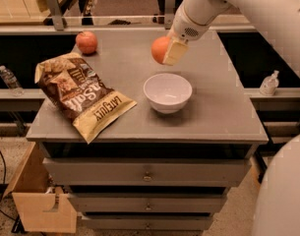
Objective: Move orange near brown chip bag
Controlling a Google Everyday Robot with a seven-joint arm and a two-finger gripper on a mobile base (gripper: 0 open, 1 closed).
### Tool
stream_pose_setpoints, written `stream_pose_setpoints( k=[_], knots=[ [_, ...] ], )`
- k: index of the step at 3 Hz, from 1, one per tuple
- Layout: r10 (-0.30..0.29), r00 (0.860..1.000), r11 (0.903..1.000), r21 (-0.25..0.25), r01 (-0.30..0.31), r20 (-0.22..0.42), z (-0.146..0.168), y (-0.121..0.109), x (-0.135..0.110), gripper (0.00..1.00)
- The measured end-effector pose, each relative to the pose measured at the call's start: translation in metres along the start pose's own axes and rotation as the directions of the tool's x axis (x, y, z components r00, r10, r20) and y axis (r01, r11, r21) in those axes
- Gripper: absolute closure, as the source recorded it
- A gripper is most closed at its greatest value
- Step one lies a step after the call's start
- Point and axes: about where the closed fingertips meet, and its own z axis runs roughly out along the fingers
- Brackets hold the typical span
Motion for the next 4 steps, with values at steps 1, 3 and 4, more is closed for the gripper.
stream_pose_setpoints(
  k=[1, 3, 4],
  knots=[
    [-0.152, 0.988, 0.9878, -0.039, 0.151, -0.032, 0.019, 0.018, -0.034, 1.00],
    [-0.337, 0.941, 0.9364, -0.105, 0.335, -0.008, 0.045, 0.021, -0.092, 1.00],
    [-0.403, 0.915, 0.9057, -0.135, 0.402, 0.022, 0.048, 0.028, -0.110, 1.00]
  ],
)
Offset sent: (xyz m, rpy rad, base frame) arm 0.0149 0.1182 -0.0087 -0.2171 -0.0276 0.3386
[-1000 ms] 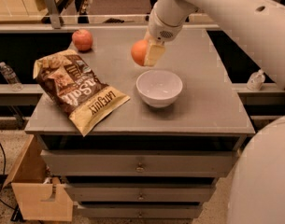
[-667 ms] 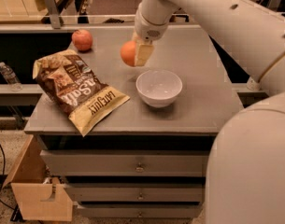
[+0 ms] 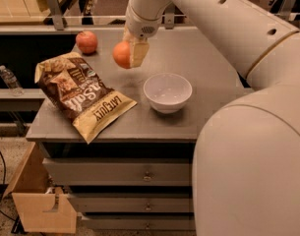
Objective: Move orange near brown chip bag
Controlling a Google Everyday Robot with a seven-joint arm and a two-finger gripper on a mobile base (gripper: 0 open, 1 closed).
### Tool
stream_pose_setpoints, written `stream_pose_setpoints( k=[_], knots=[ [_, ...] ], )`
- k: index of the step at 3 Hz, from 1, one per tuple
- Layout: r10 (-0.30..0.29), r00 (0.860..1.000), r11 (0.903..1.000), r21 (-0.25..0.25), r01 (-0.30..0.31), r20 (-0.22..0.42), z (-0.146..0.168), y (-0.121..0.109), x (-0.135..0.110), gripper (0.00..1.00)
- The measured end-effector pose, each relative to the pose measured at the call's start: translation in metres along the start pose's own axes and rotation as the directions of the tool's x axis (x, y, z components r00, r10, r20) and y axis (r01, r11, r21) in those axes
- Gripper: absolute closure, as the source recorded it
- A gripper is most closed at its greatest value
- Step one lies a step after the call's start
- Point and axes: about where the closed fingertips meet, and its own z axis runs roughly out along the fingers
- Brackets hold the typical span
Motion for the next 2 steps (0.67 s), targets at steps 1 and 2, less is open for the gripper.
stream_pose_setpoints(
  k=[1, 2],
  knots=[
    [-0.055, 0.998, 0.9979, -0.034, 0.055, 0.015, 0.007, 0.004, -0.013, 1.00],
    [-0.093, 0.996, 0.9936, -0.064, 0.093, 0.009, 0.018, 0.009, -0.022, 1.00]
  ],
)
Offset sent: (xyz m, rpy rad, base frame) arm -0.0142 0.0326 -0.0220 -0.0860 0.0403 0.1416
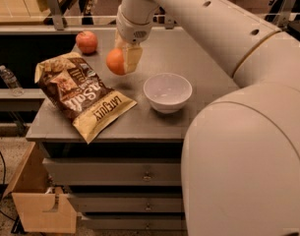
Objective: Move orange near brown chip bag
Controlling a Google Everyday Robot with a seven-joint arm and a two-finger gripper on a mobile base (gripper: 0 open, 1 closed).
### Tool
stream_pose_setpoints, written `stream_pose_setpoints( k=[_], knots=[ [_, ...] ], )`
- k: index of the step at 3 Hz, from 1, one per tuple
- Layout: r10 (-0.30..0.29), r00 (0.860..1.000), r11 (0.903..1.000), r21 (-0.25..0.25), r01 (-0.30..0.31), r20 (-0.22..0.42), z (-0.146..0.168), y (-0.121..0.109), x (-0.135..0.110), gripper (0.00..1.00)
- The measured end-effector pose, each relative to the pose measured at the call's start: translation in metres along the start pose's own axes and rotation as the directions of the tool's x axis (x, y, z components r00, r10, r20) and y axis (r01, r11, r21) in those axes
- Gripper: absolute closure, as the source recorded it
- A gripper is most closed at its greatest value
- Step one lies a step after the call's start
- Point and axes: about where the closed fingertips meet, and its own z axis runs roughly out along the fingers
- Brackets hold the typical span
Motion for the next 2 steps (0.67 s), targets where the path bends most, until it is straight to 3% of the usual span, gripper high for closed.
stream_pose_setpoints(
  k=[2],
  knots=[
    [-0.096, 0.995, 0.9923, -0.082, 0.093, -0.038, 0.0219, 0.0112, -0.0094, 1.00]
  ],
)
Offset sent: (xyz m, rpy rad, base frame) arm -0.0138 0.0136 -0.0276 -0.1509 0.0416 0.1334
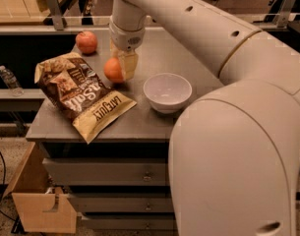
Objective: Move orange near brown chip bag
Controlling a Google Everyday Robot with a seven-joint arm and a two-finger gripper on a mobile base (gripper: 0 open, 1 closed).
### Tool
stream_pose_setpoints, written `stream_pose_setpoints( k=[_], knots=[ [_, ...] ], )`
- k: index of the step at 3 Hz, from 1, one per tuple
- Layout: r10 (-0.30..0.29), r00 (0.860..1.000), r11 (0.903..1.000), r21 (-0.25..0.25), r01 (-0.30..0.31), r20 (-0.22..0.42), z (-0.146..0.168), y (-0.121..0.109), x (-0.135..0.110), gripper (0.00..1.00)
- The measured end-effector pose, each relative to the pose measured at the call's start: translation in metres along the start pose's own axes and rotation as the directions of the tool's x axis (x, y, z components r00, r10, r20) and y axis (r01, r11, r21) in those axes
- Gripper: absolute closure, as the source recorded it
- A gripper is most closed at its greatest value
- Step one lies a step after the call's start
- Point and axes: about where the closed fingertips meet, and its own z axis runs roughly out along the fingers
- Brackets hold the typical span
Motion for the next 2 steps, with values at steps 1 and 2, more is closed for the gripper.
stream_pose_setpoints(
  k=[1, 2],
  knots=[
    [-0.034, 0.999, 0.9992, -0.024, 0.033, -0.004, -0.0002, 0.0058, -0.0037, 1.00],
    [-0.033, 0.999, 0.9992, -0.024, 0.033, -0.003, 0.0024, 0.0052, -0.0041, 0.82]
  ],
)
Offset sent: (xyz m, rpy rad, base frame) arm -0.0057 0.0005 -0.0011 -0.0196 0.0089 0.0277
